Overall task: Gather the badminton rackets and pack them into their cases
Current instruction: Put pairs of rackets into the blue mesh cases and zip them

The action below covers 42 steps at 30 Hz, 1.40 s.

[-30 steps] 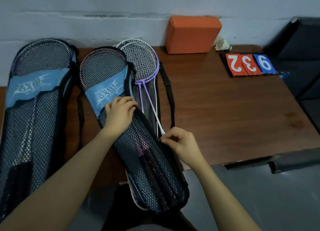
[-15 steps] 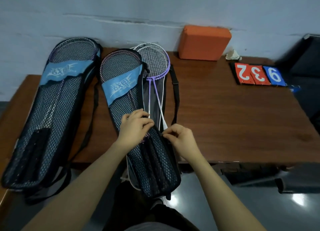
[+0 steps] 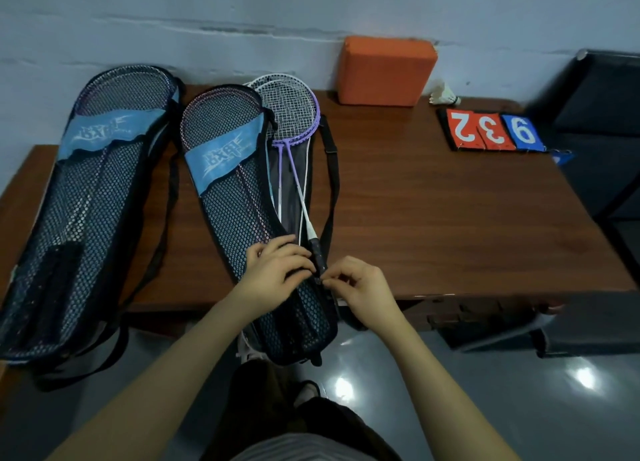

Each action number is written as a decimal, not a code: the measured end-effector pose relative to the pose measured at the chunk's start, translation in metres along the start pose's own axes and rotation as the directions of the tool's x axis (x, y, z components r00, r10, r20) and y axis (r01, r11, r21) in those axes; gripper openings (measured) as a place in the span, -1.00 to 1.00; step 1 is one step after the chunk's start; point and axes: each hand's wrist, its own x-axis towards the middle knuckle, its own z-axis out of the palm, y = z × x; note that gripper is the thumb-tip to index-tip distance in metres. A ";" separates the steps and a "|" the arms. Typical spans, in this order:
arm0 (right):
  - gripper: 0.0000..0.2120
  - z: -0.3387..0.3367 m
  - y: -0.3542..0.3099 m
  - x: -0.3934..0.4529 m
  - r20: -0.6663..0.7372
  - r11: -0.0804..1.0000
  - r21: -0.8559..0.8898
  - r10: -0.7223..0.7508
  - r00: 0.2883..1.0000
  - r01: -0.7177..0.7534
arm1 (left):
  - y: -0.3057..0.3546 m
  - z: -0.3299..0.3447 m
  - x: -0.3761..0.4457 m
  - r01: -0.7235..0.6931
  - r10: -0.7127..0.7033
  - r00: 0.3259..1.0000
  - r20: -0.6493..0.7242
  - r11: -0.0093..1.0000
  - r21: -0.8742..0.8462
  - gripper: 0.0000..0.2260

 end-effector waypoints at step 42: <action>-0.61 0.024 -0.013 0.104 0.084 0.950 -0.304 0.108 0.991 -0.078 | -0.042 0.018 0.013 0.602 -0.685 0.716 -0.138 0.705 -0.375 -0.44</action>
